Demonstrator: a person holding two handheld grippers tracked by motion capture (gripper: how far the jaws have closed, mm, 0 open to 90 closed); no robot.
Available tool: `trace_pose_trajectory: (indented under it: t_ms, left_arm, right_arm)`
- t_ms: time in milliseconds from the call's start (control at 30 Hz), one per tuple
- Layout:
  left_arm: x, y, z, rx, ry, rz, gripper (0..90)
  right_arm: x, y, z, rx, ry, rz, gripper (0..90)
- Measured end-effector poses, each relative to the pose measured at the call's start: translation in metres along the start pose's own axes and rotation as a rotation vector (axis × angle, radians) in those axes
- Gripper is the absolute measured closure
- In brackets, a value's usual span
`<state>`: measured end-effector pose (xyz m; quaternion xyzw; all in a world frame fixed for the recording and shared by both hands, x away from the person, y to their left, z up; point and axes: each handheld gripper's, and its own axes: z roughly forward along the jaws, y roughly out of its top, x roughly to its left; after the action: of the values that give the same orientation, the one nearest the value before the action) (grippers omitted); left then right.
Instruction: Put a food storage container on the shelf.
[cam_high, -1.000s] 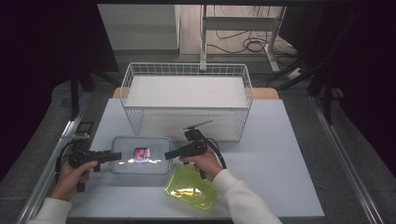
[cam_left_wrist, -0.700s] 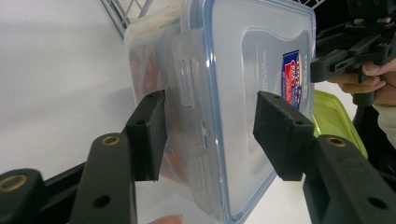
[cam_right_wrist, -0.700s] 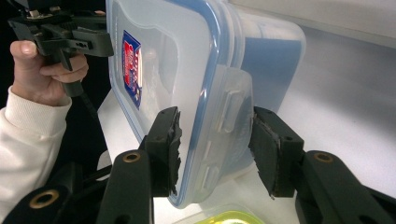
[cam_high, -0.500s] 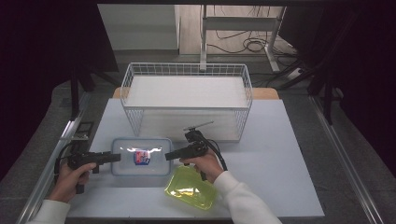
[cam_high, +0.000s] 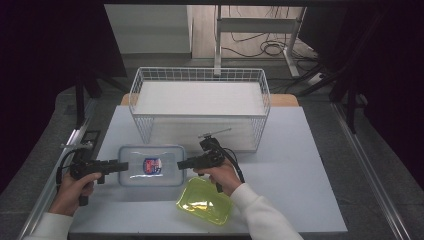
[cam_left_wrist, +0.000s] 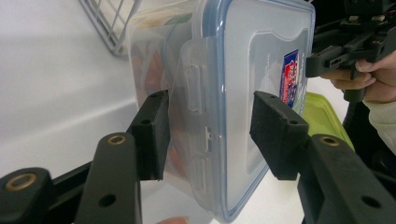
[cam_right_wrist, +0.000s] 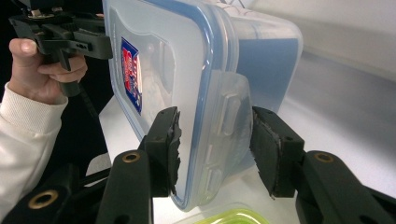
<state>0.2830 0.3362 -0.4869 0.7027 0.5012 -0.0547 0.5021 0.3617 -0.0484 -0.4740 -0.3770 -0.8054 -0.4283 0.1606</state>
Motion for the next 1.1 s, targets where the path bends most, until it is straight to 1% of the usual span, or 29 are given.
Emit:
trace_pose_trajectory:
  t_ms: [67, 100, 167, 200, 267, 300, 367, 400, 433, 467, 500, 533, 600, 633, 667, 700, 733, 767, 800, 833, 867, 900, 933, 967, 1000, 1033, 1067, 1100]
  left_arm:
    - [-0.002, 0.002, -0.001, -0.004, -0.003, 0.003, 48.7]
    - [-0.005, 0.005, -0.003, -0.005, -0.005, 0.013, 48.9]
    - [-0.01, 0.009, -0.005, -0.008, -0.007, 0.021, 49.2]
    - [-0.01, 0.009, -0.005, -0.008, -0.007, 0.021, 49.2]
    - [-0.017, 0.013, -0.007, -0.012, -0.009, 0.034, 49.2]
    - [-0.023, 0.018, -0.008, -0.02, -0.012, 0.046, 49.3]
    - [-0.031, 0.023, -0.009, -0.028, -0.015, 0.057, 49.4]
    - [-0.031, 0.023, -0.009, -0.028, -0.015, 0.057, 49.4]
    - [-0.039, 0.03, -0.009, -0.036, -0.015, 0.072, 49.4]
    - [-0.039, 0.03, -0.009, -0.036, -0.015, 0.072, 49.4]
    - [-0.045, 0.034, -0.009, -0.042, -0.015, 0.08, 49.4]
    - [-0.052, 0.041, -0.008, -0.047, -0.015, 0.097, 49.4]
    - [-0.06, 0.05, -0.006, -0.053, -0.016, 0.117, 49.4]
    - [-0.06, 0.05, -0.006, -0.053, -0.016, 0.117, 49.4]
    - [-0.065, 0.055, -0.005, -0.056, -0.018, 0.125, 49.4]
    - [-0.07, 0.059, -0.004, -0.057, -0.018, 0.135, 49.4]
    - [-0.074, 0.063, -0.003, -0.06, -0.02, 0.144, 49.4]
    - [-0.082, 0.071, -0.002, -0.066, -0.022, 0.162, 49.4]
    - [-0.082, 0.071, -0.002, -0.066, -0.022, 0.162, 49.4]
    - [-0.091, 0.08, 0.0, -0.074, -0.025, 0.179, 49.4]
    - [-0.095, 0.085, 0.001, -0.081, -0.029, 0.185, 49.4]
    - [-0.095, 0.085, 0.001, -0.081, -0.029, 0.185, 49.4]
    - [-0.103, 0.095, 0.003, -0.091, -0.035, 0.198, 49.4]
    - [-0.106, 0.1, 0.004, -0.095, -0.037, 0.205, 49.4]
    - [-0.106, 0.1, 0.004, -0.095, -0.037, 0.205, 49.4]
    - [-0.113, 0.111, 0.008, -0.1, -0.037, 0.215, 49.2]
    - [-0.113, 0.111, 0.008, -0.1, -0.037, 0.215, 49.1]
    - [-0.116, 0.118, 0.01, -0.099, -0.034, 0.223, 48.9]
  right_arm:
    - [0.002, 0.001, -0.002, -0.004, -0.002, -0.002, 53.7]
    - [0.005, 0.003, -0.006, -0.018, -0.007, -0.016, 53.7]
    - [0.008, 0.004, -0.011, -0.022, -0.009, -0.023, 53.7]
    - [0.008, 0.004, -0.011, -0.022, -0.009, -0.023, 53.7]
    - [0.012, 0.006, -0.018, -0.03, -0.011, -0.033, 53.7]
    - [0.016, 0.008, -0.025, -0.04, -0.017, -0.042, 53.7]
    - [0.02, 0.01, -0.033, -0.052, -0.022, -0.051, 53.6]
    - [0.02, 0.01, -0.033, -0.052, -0.022, -0.051, 53.6]
    - [0.024, 0.013, -0.044, -0.069, -0.03, -0.064, 53.7]
    - [0.024, 0.013, -0.044, -0.069, -0.03, -0.064, 53.7]
    - [0.025, 0.013, -0.047, -0.075, -0.03, -0.068, 53.6]
    - [0.027, 0.016, -0.059, -0.095, -0.038, -0.078, 53.5]
    - [0.03, 0.019, -0.07, -0.11, -0.045, -0.086, 53.5]
    - [0.03, 0.019, -0.07, -0.11, -0.045, -0.086, 53.5]
    - [0.031, 0.02, -0.074, -0.119, -0.048, -0.087, 53.5]
    - [0.032, 0.023, -0.087, -0.139, -0.058, -0.104, 53.5]
    - [0.032, 0.023, -0.087, -0.139, -0.058, -0.104, 53.5]
    - [0.034, 0.026, -0.098, -0.155, -0.065, -0.117, 53.5]
    - [0.034, 0.026, -0.098, -0.155, -0.065, -0.117, 53.5]
    - [0.037, 0.029, -0.111, -0.168, -0.076, -0.132, 53.5]
    - [0.038, 0.031, -0.115, -0.176, -0.08, -0.141, 53.4]
    - [0.039, 0.034, -0.122, -0.184, -0.085, -0.146, 53.5]
    - [0.041, 0.036, -0.128, -0.194, -0.089, -0.149, 53.5]
    - [0.043, 0.039, -0.134, -0.196, -0.096, -0.151, 53.5]
    - [0.043, 0.039, -0.134, -0.196, -0.096, -0.151, 53.5]
    - [0.043, 0.047, -0.146, -0.21, -0.109, -0.167, 53.4]
    - [0.043, 0.047, -0.146, -0.21, -0.109, -0.167, 53.4]
    - [0.043, 0.053, -0.156, -0.217, -0.12, -0.172, 53.4]
